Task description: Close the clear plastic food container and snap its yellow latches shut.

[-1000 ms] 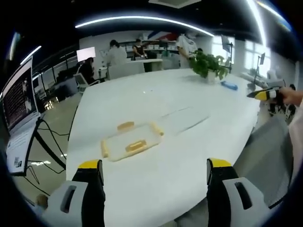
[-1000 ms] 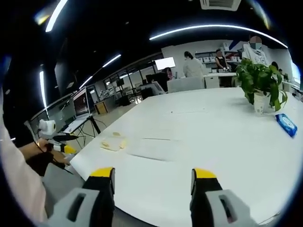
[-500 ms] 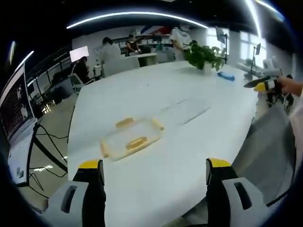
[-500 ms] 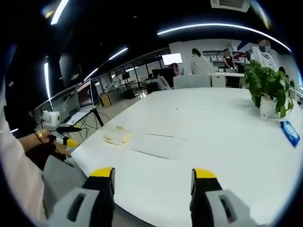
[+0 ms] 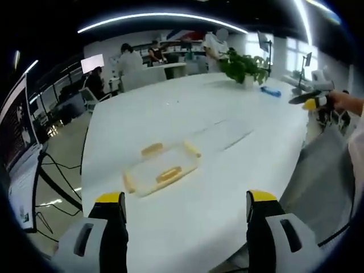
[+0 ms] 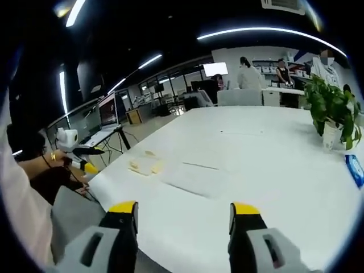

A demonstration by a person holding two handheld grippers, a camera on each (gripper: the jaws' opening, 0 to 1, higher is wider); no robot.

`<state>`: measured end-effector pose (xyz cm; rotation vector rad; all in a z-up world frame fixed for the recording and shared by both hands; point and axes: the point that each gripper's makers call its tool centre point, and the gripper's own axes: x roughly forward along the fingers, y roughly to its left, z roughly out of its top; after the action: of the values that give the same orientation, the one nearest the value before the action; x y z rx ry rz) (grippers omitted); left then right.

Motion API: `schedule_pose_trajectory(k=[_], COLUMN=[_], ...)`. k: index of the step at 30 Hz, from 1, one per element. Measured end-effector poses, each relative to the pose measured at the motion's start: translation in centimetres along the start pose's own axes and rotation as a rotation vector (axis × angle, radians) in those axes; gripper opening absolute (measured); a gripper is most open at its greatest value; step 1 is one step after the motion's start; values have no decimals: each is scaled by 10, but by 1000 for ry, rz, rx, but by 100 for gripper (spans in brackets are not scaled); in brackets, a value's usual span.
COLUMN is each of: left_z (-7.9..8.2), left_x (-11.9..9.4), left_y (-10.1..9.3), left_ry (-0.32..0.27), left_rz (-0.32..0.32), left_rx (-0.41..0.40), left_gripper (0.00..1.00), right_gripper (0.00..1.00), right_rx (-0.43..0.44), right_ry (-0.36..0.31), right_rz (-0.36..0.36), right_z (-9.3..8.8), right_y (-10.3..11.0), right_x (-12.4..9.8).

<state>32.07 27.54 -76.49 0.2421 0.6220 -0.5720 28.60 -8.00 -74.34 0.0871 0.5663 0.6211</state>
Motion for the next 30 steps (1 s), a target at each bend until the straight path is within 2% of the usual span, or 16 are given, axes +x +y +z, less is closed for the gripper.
schedule_pose_trajectory(k=[10, 15, 18, 24, 30], left_z=[0, 3, 4, 8, 11], left_x=[14, 19, 23, 30, 36], left_y=[10, 13, 16, 24, 29], left_ry=[23, 29, 51, 67, 82], left_rz=[-30, -49, -74, -93, -117], left_rx=[40, 64, 126, 175, 223], left_gripper=[86, 85, 85, 85, 85], right_gripper=[64, 64, 64, 64, 64], right_rx=[-59, -93, -110, -169, -221], right_ry=[44, 53, 54, 81, 101], right_rz=[50, 77, 92, 108, 153], right_z=[7, 16, 22, 27, 35], right_y=[14, 20, 23, 29, 41], right_x=[21, 32, 39, 55, 71])
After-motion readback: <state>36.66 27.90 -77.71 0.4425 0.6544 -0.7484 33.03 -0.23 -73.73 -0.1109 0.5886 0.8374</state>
